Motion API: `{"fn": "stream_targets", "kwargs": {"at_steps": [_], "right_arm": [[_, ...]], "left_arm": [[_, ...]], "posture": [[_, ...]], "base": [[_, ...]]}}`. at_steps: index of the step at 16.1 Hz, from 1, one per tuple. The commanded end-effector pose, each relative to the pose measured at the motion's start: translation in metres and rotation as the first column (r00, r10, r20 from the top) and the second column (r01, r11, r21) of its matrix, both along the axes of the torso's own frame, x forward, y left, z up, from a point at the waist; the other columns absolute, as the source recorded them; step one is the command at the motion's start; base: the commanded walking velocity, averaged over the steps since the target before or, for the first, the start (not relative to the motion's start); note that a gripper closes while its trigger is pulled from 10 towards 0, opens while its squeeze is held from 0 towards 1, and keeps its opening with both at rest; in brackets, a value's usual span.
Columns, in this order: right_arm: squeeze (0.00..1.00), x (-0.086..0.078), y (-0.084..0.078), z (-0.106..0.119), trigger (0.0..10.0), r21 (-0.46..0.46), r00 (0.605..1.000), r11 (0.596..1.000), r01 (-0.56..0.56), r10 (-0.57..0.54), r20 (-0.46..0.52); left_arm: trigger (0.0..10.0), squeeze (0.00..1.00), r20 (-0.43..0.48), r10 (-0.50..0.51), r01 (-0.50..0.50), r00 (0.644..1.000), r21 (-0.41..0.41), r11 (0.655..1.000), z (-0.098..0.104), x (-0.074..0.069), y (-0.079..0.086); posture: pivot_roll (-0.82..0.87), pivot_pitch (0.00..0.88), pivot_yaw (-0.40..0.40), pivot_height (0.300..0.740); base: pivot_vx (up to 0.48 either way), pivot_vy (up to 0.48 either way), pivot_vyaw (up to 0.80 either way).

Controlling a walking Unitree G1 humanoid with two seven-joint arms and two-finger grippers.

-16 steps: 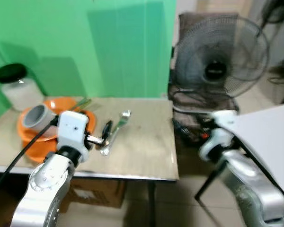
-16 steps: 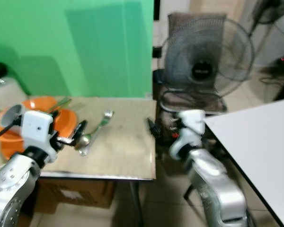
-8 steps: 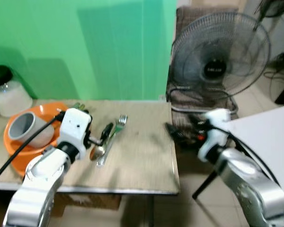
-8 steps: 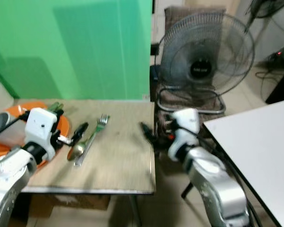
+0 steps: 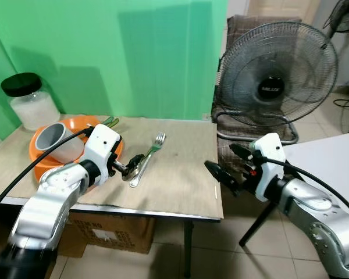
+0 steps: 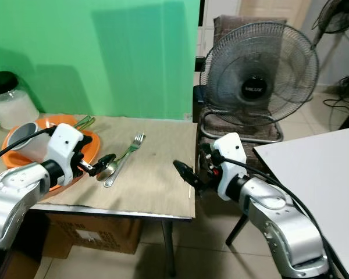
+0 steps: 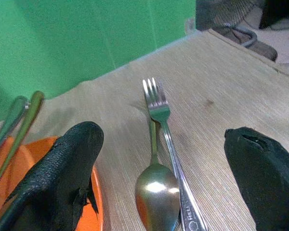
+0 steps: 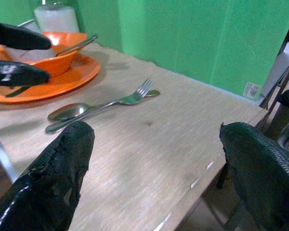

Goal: Setting the table

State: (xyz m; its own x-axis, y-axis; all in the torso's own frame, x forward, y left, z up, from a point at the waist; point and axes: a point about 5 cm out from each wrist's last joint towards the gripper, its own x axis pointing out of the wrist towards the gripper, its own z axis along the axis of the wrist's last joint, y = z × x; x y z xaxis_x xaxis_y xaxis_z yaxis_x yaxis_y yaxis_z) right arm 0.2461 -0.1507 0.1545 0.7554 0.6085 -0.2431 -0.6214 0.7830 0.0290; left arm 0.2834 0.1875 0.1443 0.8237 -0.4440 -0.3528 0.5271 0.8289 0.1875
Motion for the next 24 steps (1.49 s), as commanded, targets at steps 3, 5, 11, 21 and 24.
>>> {"fn": "stream_targets", "kwargs": {"at_steps": [3, 5, 11, 21, 24], "right_arm": [[0.00, 0.001, -0.002, 0.001, 10.0, -0.011, 1.000, 1.000, -0.027, 0.027, 0.014], [0.00, 0.001, -0.002, 0.001, 10.0, -0.011, 1.000, 1.000, -0.027, 0.027, 0.014], [0.00, -0.012, 0.003, 0.001, 10.0, -0.036, 0.988, 0.987, -0.154, 0.154, -0.011], [0.00, -0.016, 0.006, 0.000, 10.0, -0.051, 0.957, 0.958, -0.283, 0.278, -0.082], [0.00, -0.018, 0.006, 0.000, 10.0, -0.051, 0.953, 0.954, -0.295, 0.289, -0.096]], "left_arm": [[10.0, 0.00, -0.024, -0.033, 0.033, 0.999, 0.015, 0.999, -0.007, 0.009, -0.002], [10.0, 0.00, -0.024, -0.033, 0.033, 0.999, 0.015, 0.999, -0.007, 0.009, -0.002], [0.0, 0.00, -0.102, -0.118, 0.127, 0.988, 0.089, 0.988, -0.032, 0.048, 0.003], [0.0, 0.00, -0.124, -0.171, 0.180, 0.977, 0.071, 0.981, -0.042, 0.069, -0.005], [0.0, 0.00, -0.141, -0.186, 0.197, 0.972, 0.067, 0.978, -0.045, 0.070, -0.005]], "posture": [[-0.09, 0.000, 0.046, 0.740], [-0.09, 0.000, 0.046, 0.740], [-0.15, 0.000, 0.055, 0.740], [-0.16, 0.000, 0.044, 0.740], [-0.16, 0.000, 0.047, 0.740]], "base": [[0.000, 0.000, 0.00], [0.000, 0.000, 0.00], [0.000, 0.000, 0.00], [0.000, 0.000, 0.00], [0.000, 0.000, 0.00]]}}
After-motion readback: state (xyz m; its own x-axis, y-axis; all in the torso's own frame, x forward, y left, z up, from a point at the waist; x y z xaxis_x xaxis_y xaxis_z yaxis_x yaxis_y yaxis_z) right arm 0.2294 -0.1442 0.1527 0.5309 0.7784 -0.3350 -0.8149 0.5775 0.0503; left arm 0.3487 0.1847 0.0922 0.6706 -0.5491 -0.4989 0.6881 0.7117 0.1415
